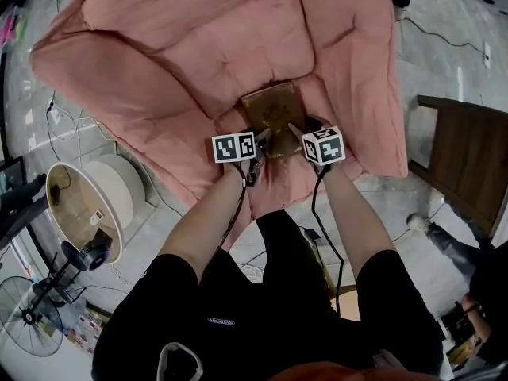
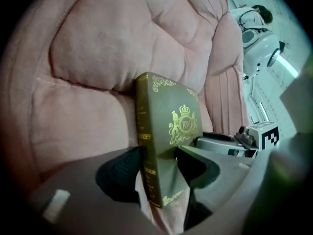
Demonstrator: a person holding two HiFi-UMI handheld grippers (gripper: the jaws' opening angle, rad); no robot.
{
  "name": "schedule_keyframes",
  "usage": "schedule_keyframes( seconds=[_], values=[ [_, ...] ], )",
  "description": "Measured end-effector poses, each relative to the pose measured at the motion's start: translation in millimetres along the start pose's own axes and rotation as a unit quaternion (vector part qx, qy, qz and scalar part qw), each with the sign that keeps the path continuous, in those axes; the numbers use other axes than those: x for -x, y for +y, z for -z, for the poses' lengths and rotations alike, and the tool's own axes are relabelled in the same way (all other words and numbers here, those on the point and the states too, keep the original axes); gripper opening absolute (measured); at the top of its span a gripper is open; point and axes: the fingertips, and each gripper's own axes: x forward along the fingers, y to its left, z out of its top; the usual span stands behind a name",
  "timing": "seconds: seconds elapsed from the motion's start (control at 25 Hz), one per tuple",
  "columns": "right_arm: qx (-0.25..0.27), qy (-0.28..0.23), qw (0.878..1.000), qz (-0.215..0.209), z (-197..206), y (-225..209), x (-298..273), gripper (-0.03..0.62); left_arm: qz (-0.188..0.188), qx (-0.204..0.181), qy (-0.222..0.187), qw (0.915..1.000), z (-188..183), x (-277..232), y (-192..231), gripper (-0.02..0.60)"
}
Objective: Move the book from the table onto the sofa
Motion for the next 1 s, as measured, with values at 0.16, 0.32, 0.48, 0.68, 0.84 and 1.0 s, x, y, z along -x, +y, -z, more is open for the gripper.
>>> schedule_keyframes(
  seconds=[0.16,0.32,0.48,0.68,0.84,1.0],
  values=[
    [0.015,-0.035,0.998,0.048,-2.8,-5.0,12.6,0.282,0.006,-0.002,-0.010,0.9999,0.1,4.9,-0.1,0.262],
    [0.011,-0.079,0.994,0.069,-17.6,-1.8,40.2,0.278,-0.027,-0.022,-0.035,0.9988,-6.9,23.9,-6.3,0.284],
    [0.009,-0.114,0.991,0.069,-33.2,10.6,68.9,0.272,-0.046,-0.053,-0.051,0.9962,-8.7,49.4,-18.0,0.287],
    [0.022,-0.145,0.987,0.061,-51.8,42.8,112.5,0.265,-0.031,-0.125,-0.070,0.9893,-16.3,91.3,-55.6,0.287],
    [0.018,-0.176,0.983,0.058,-66.0,75.2,155.9,0.247,-0.012,-0.199,-0.091,0.9757,-33.8,131.8,-92.1,0.284],
    [0.024,-0.196,0.978,0.065,-78.8,105.7,195.9,0.241,0.012,-0.237,-0.102,0.9661,-44.0,168.2,-125.4,0.278]
  ],
)
